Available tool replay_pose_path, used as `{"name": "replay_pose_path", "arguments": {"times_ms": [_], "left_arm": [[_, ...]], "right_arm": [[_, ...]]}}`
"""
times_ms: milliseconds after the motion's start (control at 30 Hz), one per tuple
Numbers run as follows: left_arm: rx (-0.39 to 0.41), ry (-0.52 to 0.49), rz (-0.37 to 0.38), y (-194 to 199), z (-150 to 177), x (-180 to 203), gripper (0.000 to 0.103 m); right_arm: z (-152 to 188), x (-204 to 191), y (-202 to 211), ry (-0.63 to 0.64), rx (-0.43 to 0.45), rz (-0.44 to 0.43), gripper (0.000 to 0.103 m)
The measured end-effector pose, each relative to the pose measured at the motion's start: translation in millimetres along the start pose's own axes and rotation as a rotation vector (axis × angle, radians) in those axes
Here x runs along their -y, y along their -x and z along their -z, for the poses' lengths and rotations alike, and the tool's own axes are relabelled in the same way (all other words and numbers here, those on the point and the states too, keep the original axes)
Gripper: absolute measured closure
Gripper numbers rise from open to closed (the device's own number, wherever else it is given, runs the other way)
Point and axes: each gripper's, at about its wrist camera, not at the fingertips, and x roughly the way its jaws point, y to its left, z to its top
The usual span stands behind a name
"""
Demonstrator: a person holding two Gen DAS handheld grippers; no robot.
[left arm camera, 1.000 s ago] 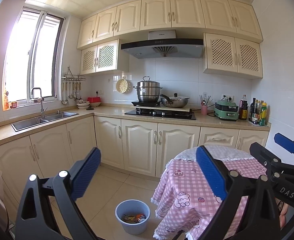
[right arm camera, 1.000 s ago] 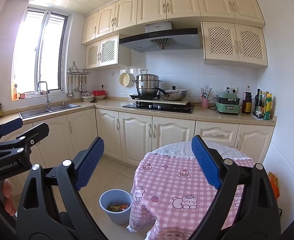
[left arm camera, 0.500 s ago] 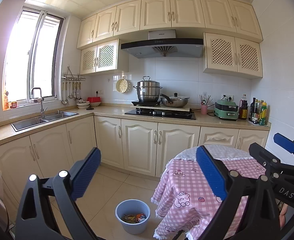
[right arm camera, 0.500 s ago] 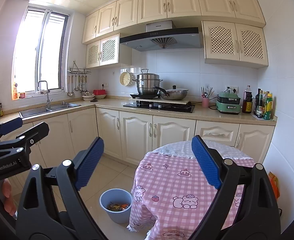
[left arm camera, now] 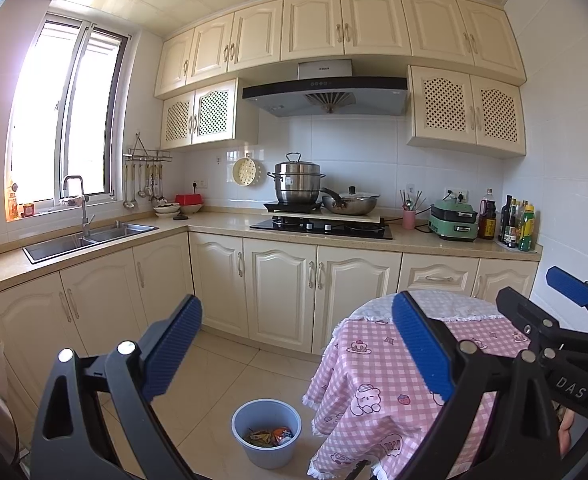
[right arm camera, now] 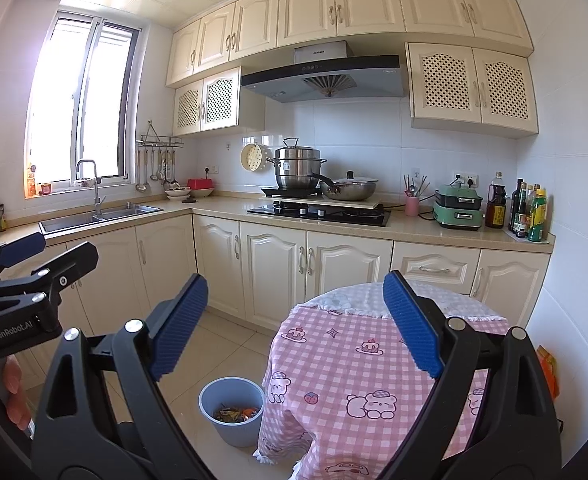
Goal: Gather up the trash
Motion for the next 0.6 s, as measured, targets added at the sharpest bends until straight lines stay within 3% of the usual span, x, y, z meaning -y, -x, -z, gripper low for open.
{"name": "replay_pose_path", "arguments": {"times_ms": [600], "left_arm": [[-0.013, -0.01, -0.002, -1.3, 1.2, 0.9, 0.009]], "right_arm": [[2.3, 2.8, -3.7, 0.001, -0.011, -0.006, 0.015]]}}
